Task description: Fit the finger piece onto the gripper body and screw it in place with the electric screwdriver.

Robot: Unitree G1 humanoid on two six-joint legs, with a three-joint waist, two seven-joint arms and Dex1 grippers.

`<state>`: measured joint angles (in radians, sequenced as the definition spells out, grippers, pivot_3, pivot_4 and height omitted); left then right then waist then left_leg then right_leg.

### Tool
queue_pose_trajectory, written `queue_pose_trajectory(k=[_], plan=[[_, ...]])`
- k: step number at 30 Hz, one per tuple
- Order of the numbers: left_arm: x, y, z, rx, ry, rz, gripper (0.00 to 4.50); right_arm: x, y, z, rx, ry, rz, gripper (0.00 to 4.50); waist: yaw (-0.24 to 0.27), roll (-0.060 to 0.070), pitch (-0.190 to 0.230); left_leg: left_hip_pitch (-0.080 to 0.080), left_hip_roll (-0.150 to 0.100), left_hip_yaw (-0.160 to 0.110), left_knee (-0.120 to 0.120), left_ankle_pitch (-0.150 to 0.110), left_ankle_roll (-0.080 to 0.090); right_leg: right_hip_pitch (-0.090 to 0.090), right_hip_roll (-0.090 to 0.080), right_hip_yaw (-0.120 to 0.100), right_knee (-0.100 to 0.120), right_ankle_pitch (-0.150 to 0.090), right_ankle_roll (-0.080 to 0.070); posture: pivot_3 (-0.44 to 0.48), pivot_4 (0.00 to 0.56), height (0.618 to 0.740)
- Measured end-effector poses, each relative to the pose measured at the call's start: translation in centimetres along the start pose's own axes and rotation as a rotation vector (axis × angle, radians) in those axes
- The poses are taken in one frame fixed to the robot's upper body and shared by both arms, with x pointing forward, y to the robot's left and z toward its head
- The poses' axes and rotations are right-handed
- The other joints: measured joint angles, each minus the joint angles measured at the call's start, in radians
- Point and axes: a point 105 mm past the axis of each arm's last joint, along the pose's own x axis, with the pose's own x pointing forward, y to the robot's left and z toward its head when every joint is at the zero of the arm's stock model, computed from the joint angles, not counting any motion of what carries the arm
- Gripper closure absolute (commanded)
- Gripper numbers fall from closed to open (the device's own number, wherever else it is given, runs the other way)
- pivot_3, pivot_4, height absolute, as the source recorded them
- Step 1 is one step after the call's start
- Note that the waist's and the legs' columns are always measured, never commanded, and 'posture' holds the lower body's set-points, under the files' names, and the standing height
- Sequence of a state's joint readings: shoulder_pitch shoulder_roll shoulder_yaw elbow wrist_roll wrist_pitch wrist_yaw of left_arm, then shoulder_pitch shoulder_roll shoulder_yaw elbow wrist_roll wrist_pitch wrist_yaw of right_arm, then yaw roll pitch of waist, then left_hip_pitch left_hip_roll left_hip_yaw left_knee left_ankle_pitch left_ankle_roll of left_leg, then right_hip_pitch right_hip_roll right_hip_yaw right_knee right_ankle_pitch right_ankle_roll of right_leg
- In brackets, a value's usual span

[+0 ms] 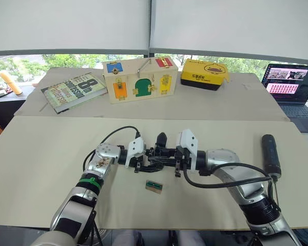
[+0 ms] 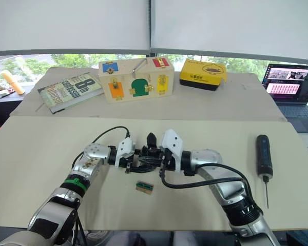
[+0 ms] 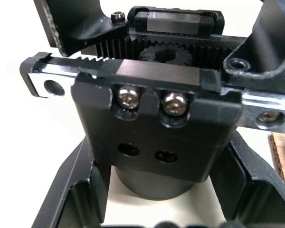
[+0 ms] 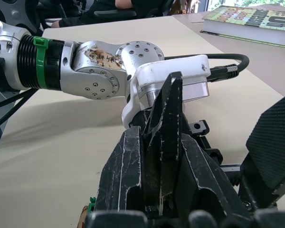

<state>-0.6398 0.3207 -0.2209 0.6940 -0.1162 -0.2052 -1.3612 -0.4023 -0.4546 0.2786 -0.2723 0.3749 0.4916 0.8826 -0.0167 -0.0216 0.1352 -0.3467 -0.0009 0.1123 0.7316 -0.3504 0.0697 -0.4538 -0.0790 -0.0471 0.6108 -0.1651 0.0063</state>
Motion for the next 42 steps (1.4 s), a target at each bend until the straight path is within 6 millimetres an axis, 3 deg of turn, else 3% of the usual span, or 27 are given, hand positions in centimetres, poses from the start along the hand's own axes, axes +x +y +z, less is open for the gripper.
queue_pose_trajectory(k=[8, 10, 19, 23, 24, 26, 27, 36, 42], plan=[[0.0, 0.0, 0.0, -0.005, 0.001, 0.0, 2.17, 0.1, -0.1, 0.2, 0.005, -0.001, 0.011, 4.08, 0.0, 0.0, 0.0, 0.0, 0.001, 0.0, 0.0, 0.0, -0.001, 0.0, 0.0, 0.0, 0.0, 0.001, -0.001, 0.0, 0.15, 0.74], [0.0, 0.0, 0.0, -0.008, -0.001, 0.0, 2.17, 0.2, -0.1, 0.4, 0.012, -0.02, 0.01, 3.02, 0.0, 0.0, 0.0, 0.0, 0.001, 0.0, 0.0, 0.0, -0.001, -0.001, -0.001, 0.0, 0.0, 0.001, -0.001, 0.0, 0.15, 0.74], [0.0, -0.1, 0.1, -0.004, -0.007, -0.006, 2.17, -0.1, 0.0, 0.6, -0.001, -0.039, 0.048, 0.01, 0.001, 0.0, 0.0, -0.004, 0.0, 0.0, 0.0, 0.0, -0.001, -0.003, -0.001, -0.001, -0.001, 0.001, -0.001, 0.0, 0.15, 0.74], [0.1, 0.0, 0.1, -0.008, -0.009, 0.002, 2.17, -0.3, 0.1, 1.3, -0.028, -0.077, 0.059, 0.01, 0.002, 0.0, 0.0, -0.004, 0.0, 0.0, 0.0, 0.0, -0.001, -0.003, -0.001, -0.001, -0.001, 0.001, -0.001, 0.0, 0.15, 0.74], [0.1, 0.1, 0.1, -0.01, -0.011, 0.008, 1.13, -0.5, 0.0, 1.7, -0.041, -0.097, 0.056, 0.0, 0.002, 0.0, 0.0, -0.004, 0.0, 0.0, 0.0, 0.0, -0.001, -0.003, -0.001, -0.001, -0.001, 0.001, -0.001, 0.0, 0.15, 0.74], [0.1, 0.2, -0.1, -0.018, -0.004, 0.02, 0.28, -0.8, 0.1, 2.3, -0.055, -0.131, 0.066, 0.0, 0.003, 0.0, 0.0, -0.004, 0.0, 0.0, 0.0, 0.0, -0.001, -0.003, -0.001, -0.001, -0.001, 0.001, -0.001, 0.0, 0.15, 0.74], [0.1, 0.2, -0.1, -0.016, -0.004, 0.025, 0.11, -0.9, 0.2, 2.8, -0.064, -0.162, 0.076, 0.0, 0.004, 0.0, 0.0, -0.003, 0.0, 0.0, 0.0, 0.0, -0.001, -0.003, -0.001, -0.001, 0.0, 0.001, -0.001, 0.0, 0.15, 0.74], [-0.6, 0.2, -0.3, -0.003, -0.005, 0.055, 0.11, -2.8, 1.5, 7.1, -0.134, -0.368, 0.134, 0.0, -0.002, 0.0, 0.0, -0.004, 0.001, -0.001, -0.002, 0.0, -0.001, -0.004, -0.008, -0.002, 0.0, 0.001, -0.001, 0.0, 0.15, 0.74], [-5.4, -0.4, -1.5, -0.047, 0.015, 0.128, 0.11, -6.2, 1.6, 7.6, -0.146, -0.346, 0.057, 0.0, -0.001, 0.001, 0.001, -0.004, 0.002, -0.002, -0.004, 0.001, -0.003, -0.005, -0.009, -0.004, 0.0, 0.0, -0.003, 0.0, 0.15, 0.74]])
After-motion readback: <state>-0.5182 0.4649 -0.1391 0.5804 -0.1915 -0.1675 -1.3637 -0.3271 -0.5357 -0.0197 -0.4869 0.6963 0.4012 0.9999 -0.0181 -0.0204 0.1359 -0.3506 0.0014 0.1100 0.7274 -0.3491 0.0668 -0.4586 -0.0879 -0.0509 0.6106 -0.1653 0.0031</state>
